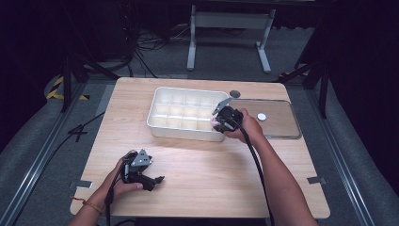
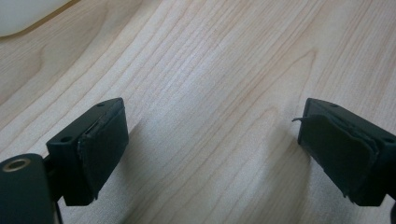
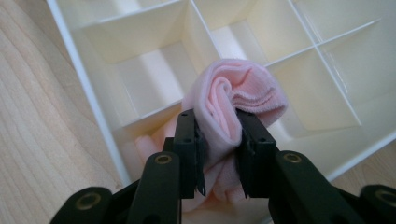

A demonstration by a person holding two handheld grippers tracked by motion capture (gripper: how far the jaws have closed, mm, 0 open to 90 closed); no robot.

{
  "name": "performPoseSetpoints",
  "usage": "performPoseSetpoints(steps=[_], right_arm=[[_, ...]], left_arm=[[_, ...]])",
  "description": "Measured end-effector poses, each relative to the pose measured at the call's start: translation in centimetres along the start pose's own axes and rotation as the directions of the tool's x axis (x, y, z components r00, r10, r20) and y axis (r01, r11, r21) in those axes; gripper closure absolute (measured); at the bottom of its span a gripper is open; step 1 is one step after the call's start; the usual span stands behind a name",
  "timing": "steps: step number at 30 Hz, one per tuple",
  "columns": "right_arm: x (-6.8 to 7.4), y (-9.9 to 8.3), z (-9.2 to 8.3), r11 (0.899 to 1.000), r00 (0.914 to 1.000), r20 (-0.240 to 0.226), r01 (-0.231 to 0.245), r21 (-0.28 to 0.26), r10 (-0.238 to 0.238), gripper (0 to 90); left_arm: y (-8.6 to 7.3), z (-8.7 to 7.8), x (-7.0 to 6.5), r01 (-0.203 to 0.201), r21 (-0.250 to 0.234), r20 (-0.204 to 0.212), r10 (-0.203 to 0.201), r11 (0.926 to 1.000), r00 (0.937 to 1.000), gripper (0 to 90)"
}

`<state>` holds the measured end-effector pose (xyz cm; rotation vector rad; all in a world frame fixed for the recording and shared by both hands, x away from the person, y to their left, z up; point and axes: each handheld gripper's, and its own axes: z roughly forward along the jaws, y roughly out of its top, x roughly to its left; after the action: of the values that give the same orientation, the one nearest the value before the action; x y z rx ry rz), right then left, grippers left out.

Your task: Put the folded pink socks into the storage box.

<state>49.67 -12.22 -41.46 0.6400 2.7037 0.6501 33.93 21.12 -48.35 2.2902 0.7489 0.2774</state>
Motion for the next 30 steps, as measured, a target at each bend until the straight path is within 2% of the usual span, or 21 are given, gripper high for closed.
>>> performPoseSetpoints(steps=[2, 6, 9, 17, 20, 24, 27, 30], right_arm=[[0.0, 0.3, 0.3, 0.999, 1.0000, -0.001, 0.008, 0.038, -0.008, 72.4], [-0.2, 0.6, 0.5, 0.997, 0.9996, -0.009, 0.027, 0.076, -0.026, 72.7], [-0.2, 1.0, 0.9, 0.991, 0.9989, -0.023, 0.043, 0.123, -0.041, 73.0], [-0.8, 1.7, 1.2, 0.981, 0.9977, -0.066, 0.030, 0.192, -0.018, 73.0], [-1.0, 1.8, 1.3, 0.981, 0.9968, -0.080, 0.017, 0.194, -0.002, 73.0], [-1.0, 1.8, 1.4, 0.982, 0.9977, -0.068, 0.010, 0.190, 0.003, 71.4], [-1.4, 1.5, 1.1, 0.986, 0.9953, -0.097, 0.008, 0.165, 0.008, 68.2], [-1.6, 1.3, 0.6, 0.988, 0.9943, -0.106, 0.003, 0.154, 0.014, 62.4]], left_arm=[[0.0, 0.0, 0.0, 0.003, -0.002, 0.000, -0.003, 1.0000, 1.0000, 8.8], [0.0, 0.0, 0.0, 0.002, -0.001, 0.000, -0.002, 1.0000, 1.0000, 8.8], [0.0, 0.0, 0.0, 0.003, 0.000, 0.000, -0.003, 1.0000, 1.0000, 8.7], [0.0, 0.0, 0.0, -0.002, 0.001, 0.000, 0.002, 1.0000, 1.0000, 8.7], [0.1, 0.0, -0.1, -0.001, 0.002, 0.000, 0.001, 1.0000, 1.0000, 8.5], [0.2, 0.2, -0.2, -0.002, 0.007, -0.002, 0.002, 1.0000, 1.0000, 6.9], [0.3, 0.2, -0.2, -0.002, 0.008, 0.000, 0.002, 1.0000, 1.0000, 6.3], [0.3, 0.3, -0.2, 0.002, 0.008, 0.001, -0.002, 1.0000, 1.0000, 6.2]])
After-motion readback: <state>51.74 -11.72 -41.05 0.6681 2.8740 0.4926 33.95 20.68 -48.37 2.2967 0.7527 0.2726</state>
